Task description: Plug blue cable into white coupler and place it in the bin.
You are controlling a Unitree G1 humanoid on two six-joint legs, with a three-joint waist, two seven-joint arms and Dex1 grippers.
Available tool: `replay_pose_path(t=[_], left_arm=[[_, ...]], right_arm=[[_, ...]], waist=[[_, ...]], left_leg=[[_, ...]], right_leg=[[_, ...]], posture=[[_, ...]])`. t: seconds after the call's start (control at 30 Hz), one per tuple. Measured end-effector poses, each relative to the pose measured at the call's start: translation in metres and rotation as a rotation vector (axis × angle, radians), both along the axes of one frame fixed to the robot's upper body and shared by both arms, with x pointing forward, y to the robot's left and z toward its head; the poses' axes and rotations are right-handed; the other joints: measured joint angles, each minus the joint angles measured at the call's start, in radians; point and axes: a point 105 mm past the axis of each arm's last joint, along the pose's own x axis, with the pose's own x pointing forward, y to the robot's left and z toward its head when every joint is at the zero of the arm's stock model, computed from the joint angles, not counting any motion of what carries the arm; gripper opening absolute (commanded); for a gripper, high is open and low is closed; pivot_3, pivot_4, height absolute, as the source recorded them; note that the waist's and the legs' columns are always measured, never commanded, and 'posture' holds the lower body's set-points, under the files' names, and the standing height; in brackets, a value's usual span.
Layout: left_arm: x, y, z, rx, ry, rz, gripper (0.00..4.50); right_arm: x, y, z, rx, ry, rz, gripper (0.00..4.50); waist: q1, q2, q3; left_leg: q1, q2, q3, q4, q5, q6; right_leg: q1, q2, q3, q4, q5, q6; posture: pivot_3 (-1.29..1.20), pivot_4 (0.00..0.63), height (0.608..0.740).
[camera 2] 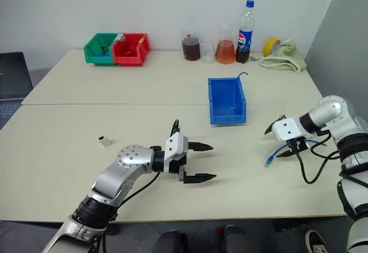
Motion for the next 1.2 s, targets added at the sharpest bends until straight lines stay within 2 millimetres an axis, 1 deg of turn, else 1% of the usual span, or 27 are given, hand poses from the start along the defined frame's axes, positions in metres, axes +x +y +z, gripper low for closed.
replay_pose_path(t=[0.1,0.23,0.27,0.3,0.43,0.6,0.67,0.73,0.77,0.8,0.83,1.2], left_arm=[[-0.002,0.001,-0.001,0.002,0.006,0.008,4.50],[-0.006,0.002,-0.004,0.001,0.014,0.017,4.50],[-0.007,0.003,-0.006,0.004,0.016,0.021,4.50],[-0.008,0.003,-0.006,0.004,0.016,0.022,4.50],[-0.008,0.004,-0.007,0.013,0.009,0.033,4.50],[-0.009,0.007,-0.010,0.027,0.013,0.041,4.50],[-0.009,0.007,-0.010,0.029,0.019,0.043,4.50],[-0.009,0.007,-0.010,0.031,0.022,0.044,4.50],[-0.009,0.006,-0.010,0.031,0.022,0.042,4.50],[-0.010,0.006,-0.010,0.030,0.020,0.040,4.50],[-0.010,0.006,-0.009,0.030,0.019,0.037,4.50],[-0.012,0.005,-0.009,0.036,0.028,0.022,4.50]], right_arm=[[0.000,0.000,-0.007,-0.019,0.028,0.004,4.49],[0.002,0.000,-0.011,-0.040,0.045,0.006,4.49],[0.002,0.000,-0.011,-0.047,0.048,0.007,4.12],[0.002,0.000,-0.011,-0.051,0.050,0.006,3.98],[0.001,-0.001,-0.017,-0.073,0.073,0.006,2.87],[-0.002,-0.008,-0.024,-0.118,0.099,-0.003,1.75],[-0.002,-0.008,-0.024,-0.125,0.098,-0.001,1.22],[-0.002,-0.009,-0.025,-0.132,0.093,-0.003,0.80],[-0.001,-0.010,-0.026,-0.137,0.091,-0.008,0.45],[-0.001,-0.011,-0.027,-0.140,0.091,-0.009,0.31],[-0.001,-0.011,-0.027,-0.140,0.090,-0.014,0.02],[0.002,-0.012,-0.026,-0.115,0.062,-0.040,0.02]], waist=[[-0.001,0.000,0.000],[-0.001,0.000,0.000],[-0.001,0.000,0.000],[-0.001,0.000,0.000],[-0.001,0.000,0.000],[-0.002,0.000,0.000],[-0.003,0.000,0.000],[-0.004,0.000,0.000],[-0.004,0.000,0.000],[-0.004,0.000,0.000],[-0.004,0.000,0.000],[-0.004,0.000,0.000]], left_leg=[[0.001,0.000,0.000,0.000,0.000,0.000],[0.002,0.000,0.000,0.001,0.000,0.000],[0.003,0.000,0.000,0.002,0.000,0.000],[0.003,-0.001,0.000,0.002,0.000,0.000],[0.006,-0.001,0.000,0.003,0.001,-0.001],[0.011,0.000,0.001,0.003,0.002,-0.001],[0.013,0.000,0.001,0.003,0.002,-0.001],[0.014,0.000,0.001,0.003,0.002,-0.001],[0.014,0.000,0.001,0.003,0.002,-0.001],[0.014,0.000,0.001,0.003,0.002,-0.001],[0.014,0.000,0.000,0.003,0.002,-0.001],[0.014,0.000,0.000,0.002,0.002,-0.001]], right_leg=[[0.000,0.000,0.000,0.001,0.000,0.000],[0.000,0.000,0.000,0.006,-0.001,-0.002],[0.000,-0.001,0.000,0.008,-0.001,-0.002],[0.000,-0.001,0.000,0.009,-0.002,-0.002],[0.000,-0.001,0.001,0.013,-0.004,0.000],[0.003,-0.001,0.001,0.015,-0.005,0.001],[0.006,-0.001,0.001,0.015,-0.005,0.001],[0.006,-0.001,0.001,0.015,-0.005,0.000],[0.006,-0.001,0.001,0.015,-0.005,0.000],[0.006,-0.001,0.001,0.015,-0.005,0.000],[0.006,-0.001,0.001,0.015,-0.005,0.000],[0.006,-0.001,0.001,0.014,-0.005,0.000]], posture=[[0.00,0.150,0.740],[0.00,0.150,0.740],[0.00,0.150,0.740],[0.00,0.150,0.740],[0.00,0.150,0.740],[0.00,0.150,0.740],[0.00,0.150,0.740],[0.00,0.150,0.740],[0.00,0.150,0.740],[0.00,0.150,0.740],[0.00,0.150,0.740],[0.00,0.150,0.740]])
